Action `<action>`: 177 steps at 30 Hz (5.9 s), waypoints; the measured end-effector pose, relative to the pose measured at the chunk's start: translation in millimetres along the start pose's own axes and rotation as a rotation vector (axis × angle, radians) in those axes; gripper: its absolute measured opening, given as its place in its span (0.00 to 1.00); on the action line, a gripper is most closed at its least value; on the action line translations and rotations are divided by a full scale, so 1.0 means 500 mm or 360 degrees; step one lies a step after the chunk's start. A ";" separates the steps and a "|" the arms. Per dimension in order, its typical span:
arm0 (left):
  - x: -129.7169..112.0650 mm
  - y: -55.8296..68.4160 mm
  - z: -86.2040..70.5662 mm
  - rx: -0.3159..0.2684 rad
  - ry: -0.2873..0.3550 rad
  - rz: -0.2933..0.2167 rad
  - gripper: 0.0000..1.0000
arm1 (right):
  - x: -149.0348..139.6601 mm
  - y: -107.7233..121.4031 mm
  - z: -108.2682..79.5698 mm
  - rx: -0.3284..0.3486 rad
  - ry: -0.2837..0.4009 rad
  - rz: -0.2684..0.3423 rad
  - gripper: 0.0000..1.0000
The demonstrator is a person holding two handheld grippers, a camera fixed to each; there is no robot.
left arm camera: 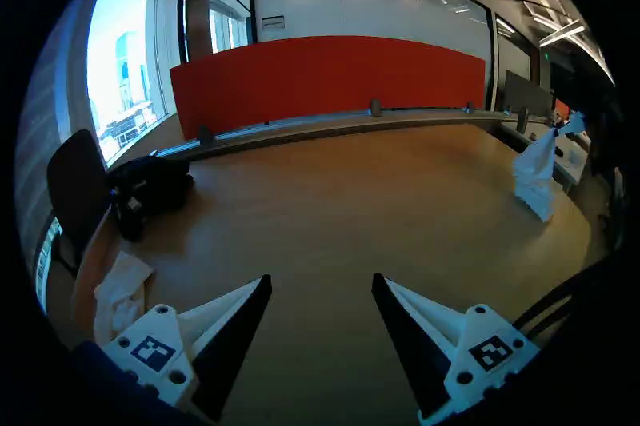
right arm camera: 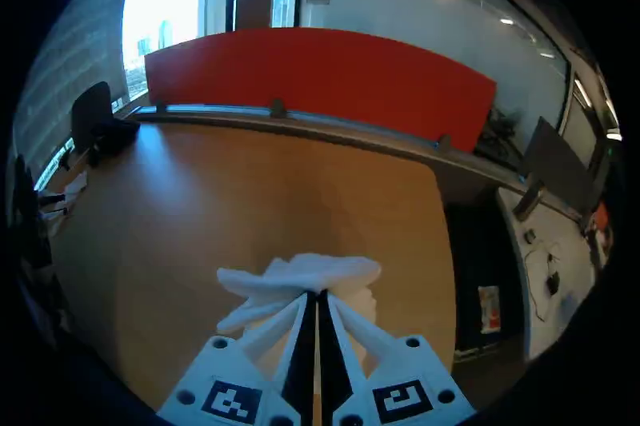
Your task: Fold towel
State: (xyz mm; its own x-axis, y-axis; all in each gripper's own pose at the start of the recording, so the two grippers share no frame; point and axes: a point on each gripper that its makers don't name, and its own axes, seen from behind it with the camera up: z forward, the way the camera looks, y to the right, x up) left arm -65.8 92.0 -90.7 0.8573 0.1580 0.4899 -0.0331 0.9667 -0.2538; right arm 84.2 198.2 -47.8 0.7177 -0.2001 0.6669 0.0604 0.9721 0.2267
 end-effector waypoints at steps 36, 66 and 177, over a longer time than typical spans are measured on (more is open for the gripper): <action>0.003 -0.008 -0.020 0.0019 0.0001 0.0039 0.93 | -0.279 0.077 0.032 -0.0210 -0.0360 0.0271 0.06; -0.009 -0.021 -0.030 0.0037 -0.0009 0.0029 0.93 | -0.311 0.093 0.053 -0.0339 -0.0421 0.0328 0.08; 0.299 -0.151 -0.036 0.0210 0.0657 -0.0259 0.93 | 0.320 -0.345 -0.072 -0.0283 0.1065 0.0219 0.85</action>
State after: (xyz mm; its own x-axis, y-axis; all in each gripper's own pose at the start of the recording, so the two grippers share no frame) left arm 74.3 39.1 -13.4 0.9888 -0.0652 0.1346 0.0764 0.9939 -0.0797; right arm 213.7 3.1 -5.7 0.9960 -0.0110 0.0889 0.0098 0.9999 0.0140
